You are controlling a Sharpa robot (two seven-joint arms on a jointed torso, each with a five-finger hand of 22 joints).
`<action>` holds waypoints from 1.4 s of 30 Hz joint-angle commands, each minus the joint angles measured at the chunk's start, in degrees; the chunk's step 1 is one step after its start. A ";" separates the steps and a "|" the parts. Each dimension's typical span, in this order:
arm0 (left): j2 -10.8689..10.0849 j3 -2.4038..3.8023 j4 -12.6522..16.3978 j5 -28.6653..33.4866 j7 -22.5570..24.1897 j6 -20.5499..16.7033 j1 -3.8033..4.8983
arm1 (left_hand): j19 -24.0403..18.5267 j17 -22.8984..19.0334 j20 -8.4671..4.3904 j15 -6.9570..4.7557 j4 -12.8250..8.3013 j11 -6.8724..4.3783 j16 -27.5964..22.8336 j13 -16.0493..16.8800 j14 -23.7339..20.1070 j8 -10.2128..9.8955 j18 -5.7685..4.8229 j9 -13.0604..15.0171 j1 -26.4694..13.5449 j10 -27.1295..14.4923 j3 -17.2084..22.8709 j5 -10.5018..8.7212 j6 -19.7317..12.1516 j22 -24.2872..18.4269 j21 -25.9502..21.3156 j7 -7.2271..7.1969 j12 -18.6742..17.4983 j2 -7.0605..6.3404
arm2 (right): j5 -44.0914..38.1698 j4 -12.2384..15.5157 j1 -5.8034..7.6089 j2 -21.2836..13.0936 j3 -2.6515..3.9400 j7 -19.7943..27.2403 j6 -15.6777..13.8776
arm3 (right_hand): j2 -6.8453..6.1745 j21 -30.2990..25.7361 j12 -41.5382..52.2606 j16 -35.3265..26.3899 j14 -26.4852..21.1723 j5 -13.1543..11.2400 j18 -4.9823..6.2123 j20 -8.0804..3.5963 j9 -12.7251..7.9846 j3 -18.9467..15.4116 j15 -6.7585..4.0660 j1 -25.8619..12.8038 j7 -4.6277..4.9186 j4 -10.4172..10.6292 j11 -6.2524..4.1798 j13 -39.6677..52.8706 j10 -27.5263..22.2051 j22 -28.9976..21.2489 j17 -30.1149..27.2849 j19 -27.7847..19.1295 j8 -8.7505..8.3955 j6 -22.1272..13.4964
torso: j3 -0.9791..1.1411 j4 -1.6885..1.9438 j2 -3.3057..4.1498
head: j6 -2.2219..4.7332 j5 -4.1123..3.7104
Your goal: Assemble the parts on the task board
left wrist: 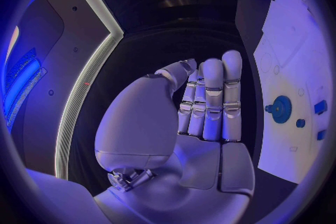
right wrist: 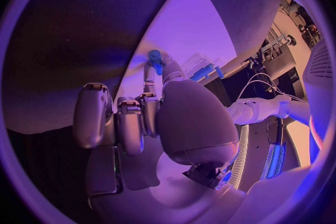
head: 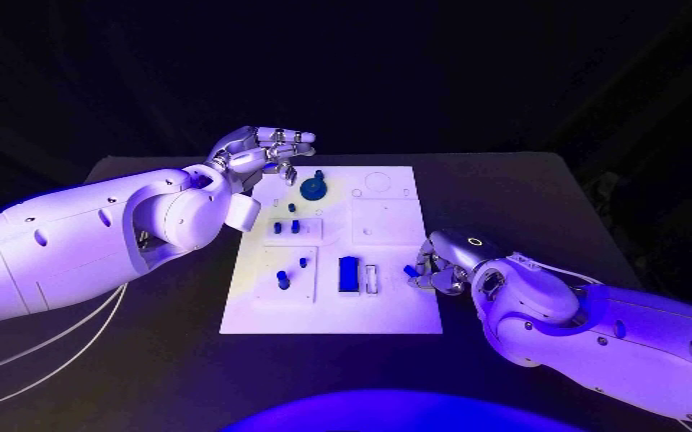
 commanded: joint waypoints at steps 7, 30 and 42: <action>0.10 0.03 0.07 0.29 0.05 0.95 0.01 | -0.25 -0.07 0.16 0.01 0.05 0.03 -0.12 0.09 -0.37 0.00 0.72 -0.10 -0.28 -0.30 -0.40 0.06 -0.15 -0.17 -0.46 0.20 0.39 0.55 | -6.59 -0.86 -0.74 0.42 -0.64 -1.63 6.39 | 1.20 0.43 -0.43 0.21 5.98 2.50 -0.64 -0.13 -0.38 3.49 -0.47 4.25 -0.23 -2.35 -0.85 8.42 1.76 6.30 15.10 1.27 -0.48 0.92 | -0.02 0.02 -0.05 | 0.07 -0.06; 0.21 0.03 0.09 0.49 -0.14 0.98 0.00 | -0.22 -0.11 0.15 0.00 0.01 0.00 -0.11 0.09 -0.39 0.01 0.73 -0.11 -0.18 -0.34 -0.35 0.10 -0.16 -0.17 -0.48 0.17 0.41 0.67 | 18.47 4.22 1.61 0.89 -0.01 -0.55 -10.06 | -0.57 1.58 0.36 0.21 5.98 9.08 -0.89 -0.45 1.55 13.98 -0.80 -0.78 -0.67 -1.64 -1.21 9.09 2.51 7.41 15.10 1.83 0.19 0.91 | 0.00 -0.01 0.03 | 0.33 0.33; 0.18 0.03 0.26 0.55 -0.16 1.03 0.00 | -0.22 -0.11 0.15 0.00 0.01 0.00 -0.11 0.09 -0.39 0.01 0.73 -0.11 -0.18 -0.34 -0.35 0.10 -0.16 -0.17 -0.48 0.17 0.41 0.67 | 25.91 1.56 1.23 4.63 -0.09 -0.43 -7.34 | -1.70 1.61 0.85 0.21 5.98 10.24 -0.91 -0.52 2.65 14.67 -0.91 -7.24 -1.05 1.83 -1.44 9.45 2.90 7.65 15.10 1.95 1.27 2.14 | 0.08 -0.02 0.09 | 0.33 0.36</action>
